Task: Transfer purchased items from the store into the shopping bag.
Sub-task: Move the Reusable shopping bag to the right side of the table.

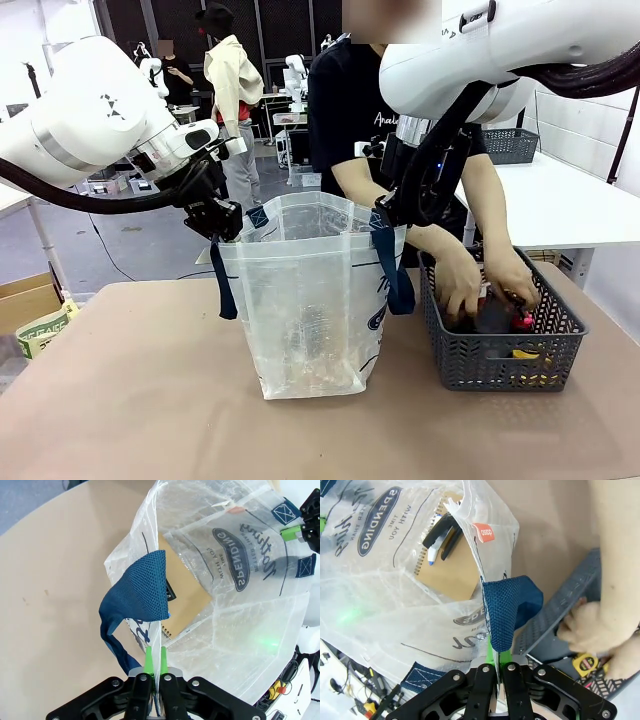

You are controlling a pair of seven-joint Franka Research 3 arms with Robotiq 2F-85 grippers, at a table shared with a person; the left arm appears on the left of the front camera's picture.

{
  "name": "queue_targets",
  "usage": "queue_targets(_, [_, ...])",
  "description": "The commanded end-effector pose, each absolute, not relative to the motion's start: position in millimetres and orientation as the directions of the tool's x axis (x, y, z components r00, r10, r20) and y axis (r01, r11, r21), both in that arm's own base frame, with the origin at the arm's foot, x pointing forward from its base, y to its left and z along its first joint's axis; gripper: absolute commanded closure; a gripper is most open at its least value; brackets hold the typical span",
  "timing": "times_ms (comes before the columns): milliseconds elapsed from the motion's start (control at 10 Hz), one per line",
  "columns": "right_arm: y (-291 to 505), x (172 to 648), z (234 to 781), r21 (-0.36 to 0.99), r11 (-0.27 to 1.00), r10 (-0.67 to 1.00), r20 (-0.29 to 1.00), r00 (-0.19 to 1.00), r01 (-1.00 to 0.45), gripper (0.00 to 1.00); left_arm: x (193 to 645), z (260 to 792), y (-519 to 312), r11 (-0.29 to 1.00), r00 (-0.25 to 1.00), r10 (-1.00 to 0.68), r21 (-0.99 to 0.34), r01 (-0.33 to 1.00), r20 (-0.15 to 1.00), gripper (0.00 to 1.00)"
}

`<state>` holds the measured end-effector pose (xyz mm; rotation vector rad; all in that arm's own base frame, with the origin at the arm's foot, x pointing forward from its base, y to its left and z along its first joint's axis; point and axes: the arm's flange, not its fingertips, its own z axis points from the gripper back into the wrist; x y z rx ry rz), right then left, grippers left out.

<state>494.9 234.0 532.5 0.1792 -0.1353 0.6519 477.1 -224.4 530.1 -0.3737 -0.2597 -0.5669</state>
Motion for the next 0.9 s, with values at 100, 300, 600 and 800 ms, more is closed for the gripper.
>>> queue_targets(100, [233.1,495.1,532.1,0.123,0.782,0.588,0.180,0.788,-0.611,1.00,477.5,531.5,-224.0,0.783,0.814,-0.469,-0.265,0.562,0.343,1.00])
queue_targets(300, [233.1,495.1,532.1,0.123,0.782,0.588,0.180,0.788,-0.611,1.00,477.5,531.5,-224.0,0.783,0.814,-0.469,-0.265,0.562,0.343,1.00])
queue_targets(600, [233.1,495.1,532.1,0.123,0.782,0.588,0.180,0.788,-0.611,1.00,477.5,531.5,-224.0,0.783,0.814,-0.469,-0.265,0.562,0.343,1.00])
queue_targets(800, [233.1,495.1,532.1,0.123,0.782,0.588,0.180,0.788,-0.611,1.00,477.5,531.5,-224.0,0.783,0.814,-0.469,-0.265,0.562,0.343,1.00])
